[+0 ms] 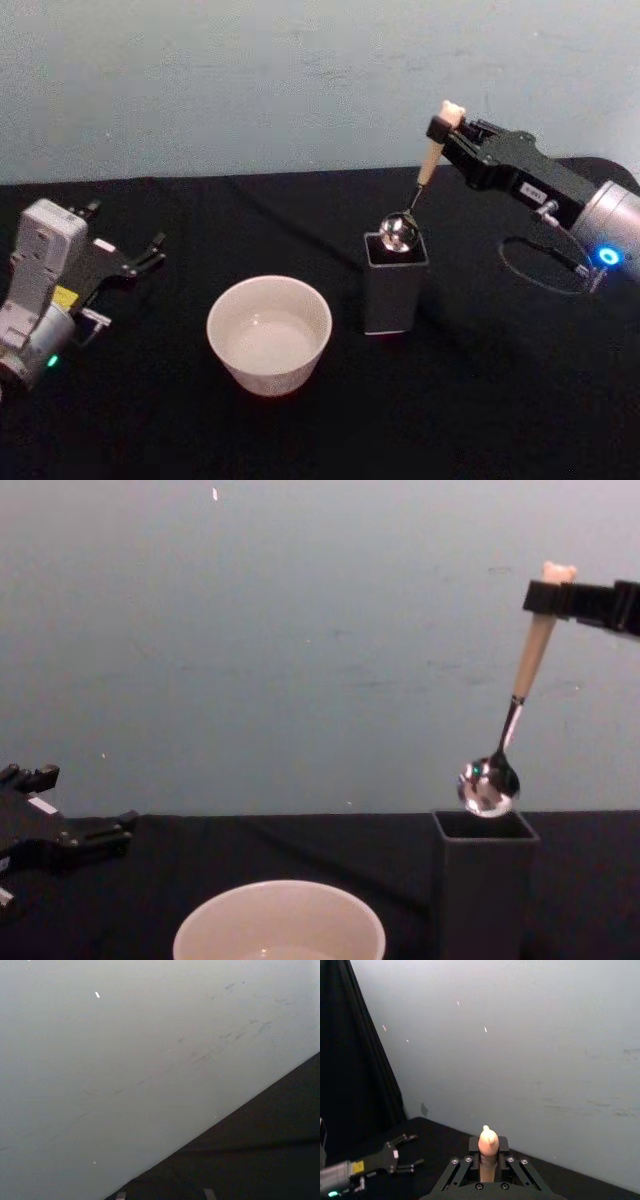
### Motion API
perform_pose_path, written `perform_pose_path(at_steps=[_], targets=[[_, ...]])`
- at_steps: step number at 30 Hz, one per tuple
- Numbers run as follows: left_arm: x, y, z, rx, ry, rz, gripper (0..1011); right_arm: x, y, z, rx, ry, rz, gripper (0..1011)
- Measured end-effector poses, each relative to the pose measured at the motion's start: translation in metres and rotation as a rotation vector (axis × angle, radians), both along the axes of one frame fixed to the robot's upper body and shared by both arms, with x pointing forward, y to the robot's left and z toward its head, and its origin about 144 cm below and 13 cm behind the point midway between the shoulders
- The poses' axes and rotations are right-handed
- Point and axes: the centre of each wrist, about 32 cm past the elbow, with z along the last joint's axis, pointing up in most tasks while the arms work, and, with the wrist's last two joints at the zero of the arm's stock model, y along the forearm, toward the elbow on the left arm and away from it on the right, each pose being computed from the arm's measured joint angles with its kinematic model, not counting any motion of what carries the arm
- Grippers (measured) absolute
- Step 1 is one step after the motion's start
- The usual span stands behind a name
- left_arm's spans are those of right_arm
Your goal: Pick up the stirring spoon with one hand, stir inside the cup, then place it back in its original position.
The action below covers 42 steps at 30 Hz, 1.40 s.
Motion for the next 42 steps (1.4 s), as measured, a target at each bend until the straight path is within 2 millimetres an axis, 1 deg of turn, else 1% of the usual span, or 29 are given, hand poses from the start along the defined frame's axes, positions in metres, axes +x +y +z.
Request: perform_pose_path(at_steps=[4,12,29,42], targets=[[0.0,0.0,0.0,0.0,0.0,0.0,1001,0.001,0.0,-0.005,-0.01,0.003,-0.006,214],[0.0,0.0,0.0,0.0,0.0,0.0,1001,0.006,0.006,-0.016,-0.043,0.009,-0.013,215],[0.0,0.0,0.0,0.0,0.0,0.0,1001,0.014,0.014,-0.045,-0.143,0.066,-0.023,215],[0.0,0.0,0.0,0.0,0.0,0.0,1001,0.014,0.016,-0.057,-0.17,0.105,-0.019,215]])
